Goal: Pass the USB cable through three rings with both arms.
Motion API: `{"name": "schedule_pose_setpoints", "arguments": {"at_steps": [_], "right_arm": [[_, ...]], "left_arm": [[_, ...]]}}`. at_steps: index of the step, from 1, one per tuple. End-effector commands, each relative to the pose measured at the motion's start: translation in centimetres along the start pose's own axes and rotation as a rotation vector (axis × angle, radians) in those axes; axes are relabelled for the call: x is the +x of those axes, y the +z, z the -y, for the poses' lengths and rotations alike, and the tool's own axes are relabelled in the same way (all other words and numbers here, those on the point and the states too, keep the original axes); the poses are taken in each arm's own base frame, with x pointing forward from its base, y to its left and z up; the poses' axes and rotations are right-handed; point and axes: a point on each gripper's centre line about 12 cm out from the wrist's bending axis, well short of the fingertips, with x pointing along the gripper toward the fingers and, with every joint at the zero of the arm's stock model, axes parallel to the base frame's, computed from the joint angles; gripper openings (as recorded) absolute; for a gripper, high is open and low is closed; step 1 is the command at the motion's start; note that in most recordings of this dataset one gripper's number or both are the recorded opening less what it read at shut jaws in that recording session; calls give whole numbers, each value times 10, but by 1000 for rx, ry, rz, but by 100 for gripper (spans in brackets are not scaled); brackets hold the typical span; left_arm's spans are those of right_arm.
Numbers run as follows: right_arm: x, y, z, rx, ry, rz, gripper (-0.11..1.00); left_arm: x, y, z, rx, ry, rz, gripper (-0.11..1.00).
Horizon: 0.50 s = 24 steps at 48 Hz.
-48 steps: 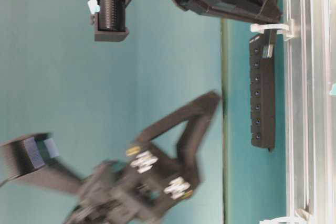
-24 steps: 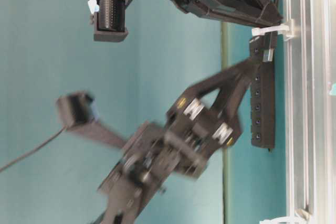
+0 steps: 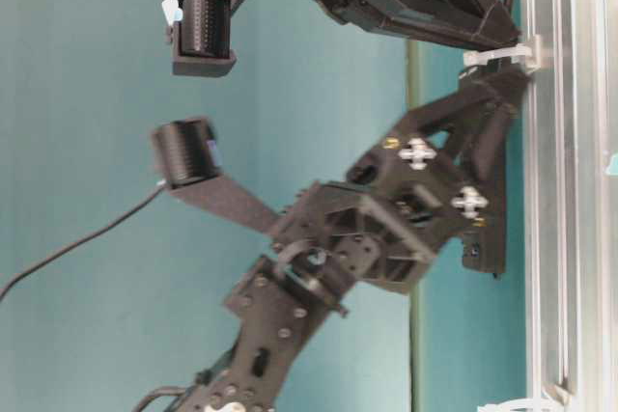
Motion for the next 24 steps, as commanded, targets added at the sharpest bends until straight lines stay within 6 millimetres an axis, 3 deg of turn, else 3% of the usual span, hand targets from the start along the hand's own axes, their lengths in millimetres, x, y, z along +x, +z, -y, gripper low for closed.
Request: {"name": "schedule_pose_setpoints", "arguments": {"at_steps": [1, 24], "right_arm": [[-2, 5, -2, -3, 5, 20, -5], [-3, 6, -4, -8, 10, 30, -5]], "left_arm": [[0, 5, 0, 0, -1, 21, 90], [1, 10, -9, -2, 15, 36, 90]]}}
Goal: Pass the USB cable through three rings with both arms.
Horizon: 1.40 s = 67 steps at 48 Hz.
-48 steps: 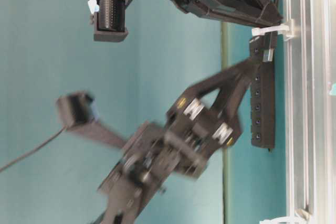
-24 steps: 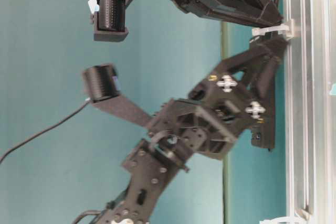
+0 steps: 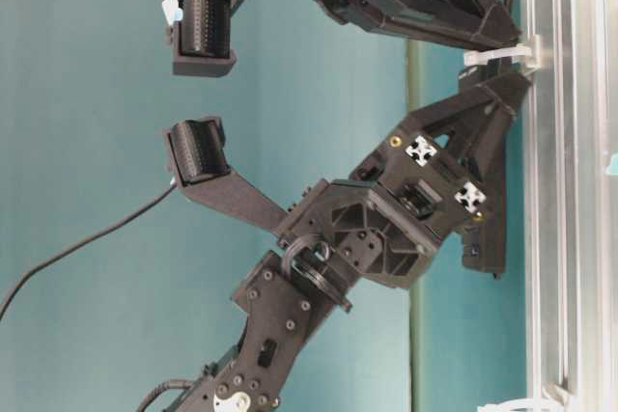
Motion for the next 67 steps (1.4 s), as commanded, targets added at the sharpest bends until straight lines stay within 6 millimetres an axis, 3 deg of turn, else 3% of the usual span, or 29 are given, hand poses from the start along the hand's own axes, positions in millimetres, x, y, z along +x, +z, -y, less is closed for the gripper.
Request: {"name": "schedule_pose_setpoints", "arguments": {"at_steps": [1, 12, 26, 31, 40, 67], "right_arm": [[-3, 5, -4, -3, 9, 28, -5], [-1, 4, -4, -5, 10, 26, -6], [-1, 5, -4, -5, 10, 28, -6], [-1, 5, -4, -2, 10, 28, -6], [-1, 5, -4, -2, 10, 28, -6], [-2, 0, -4, 10, 9, 8, -5]], "left_arm": [[-1, 9, 2, 8, -3, 28, 90], [2, 6, 2, 10, -5, 24, 85], [3, 8, 2, 12, -5, 34, 70], [2, 7, 2, 16, -5, 32, 58], [3, 7, 4, 73, -6, 31, 24], [0, 8, 7, 108, -11, 31, 24]]}}
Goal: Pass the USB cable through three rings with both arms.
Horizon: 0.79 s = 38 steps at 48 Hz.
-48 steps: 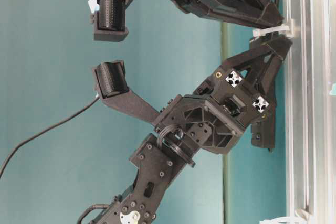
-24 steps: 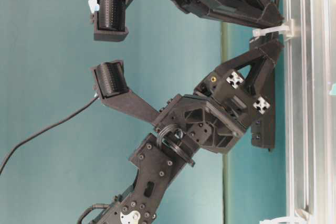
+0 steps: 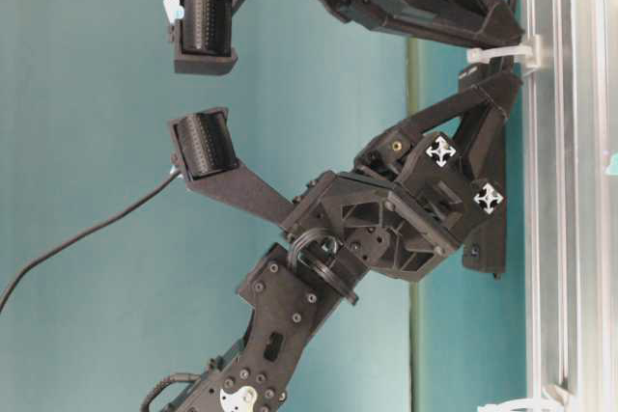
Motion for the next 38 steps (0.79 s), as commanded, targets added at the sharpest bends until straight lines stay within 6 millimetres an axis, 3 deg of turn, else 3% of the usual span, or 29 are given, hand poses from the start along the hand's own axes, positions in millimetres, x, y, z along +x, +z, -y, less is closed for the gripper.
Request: {"name": "schedule_pose_setpoints", "arguments": {"at_steps": [1, 8, 14, 27, 38], "right_arm": [[-3, 3, -2, 2, 5, 11, -4], [-4, -1, -2, -3, -3, -24, 0], [-5, -1, -3, -6, -2, -34, 14], [-8, 4, -4, -9, 0, -17, 74], [-14, 8, -4, -7, -1, 2, 70]], "left_arm": [[-5, 8, 2, 4, -3, 25, 24], [-6, 10, 3, 4, -4, 30, 24], [-9, 10, 3, 4, -4, 31, 24], [-12, 6, 4, 5, -6, 17, 24], [-23, 0, 2, 6, -4, -12, 24]]}}
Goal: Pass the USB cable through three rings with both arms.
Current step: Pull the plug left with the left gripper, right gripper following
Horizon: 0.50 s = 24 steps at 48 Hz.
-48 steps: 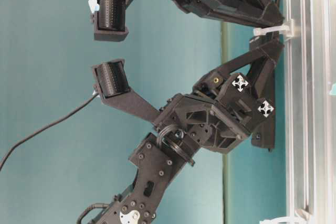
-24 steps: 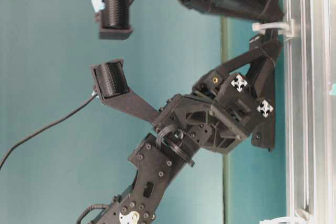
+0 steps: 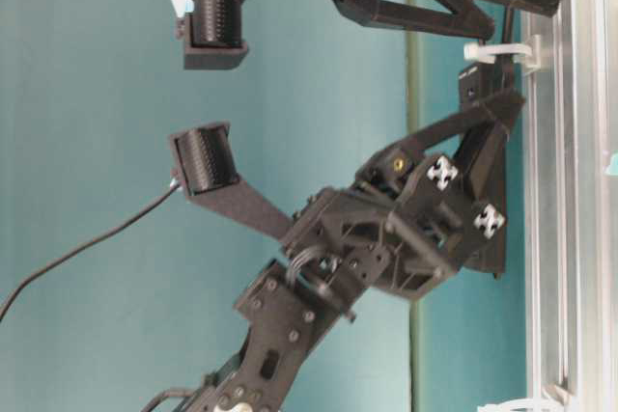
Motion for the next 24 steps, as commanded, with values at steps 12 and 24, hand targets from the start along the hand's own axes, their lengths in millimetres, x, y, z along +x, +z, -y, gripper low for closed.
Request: {"name": "schedule_pose_setpoints", "arguments": {"at_steps": [12, 24], "right_arm": [[-14, 23, 2, 7, -3, 80, 70], [-16, 40, 3, 6, -5, 113, 69]], "left_arm": [[-27, 0, -1, 4, 2, 17, 24], [-40, 4, -1, 5, 2, 8, 24]]}}
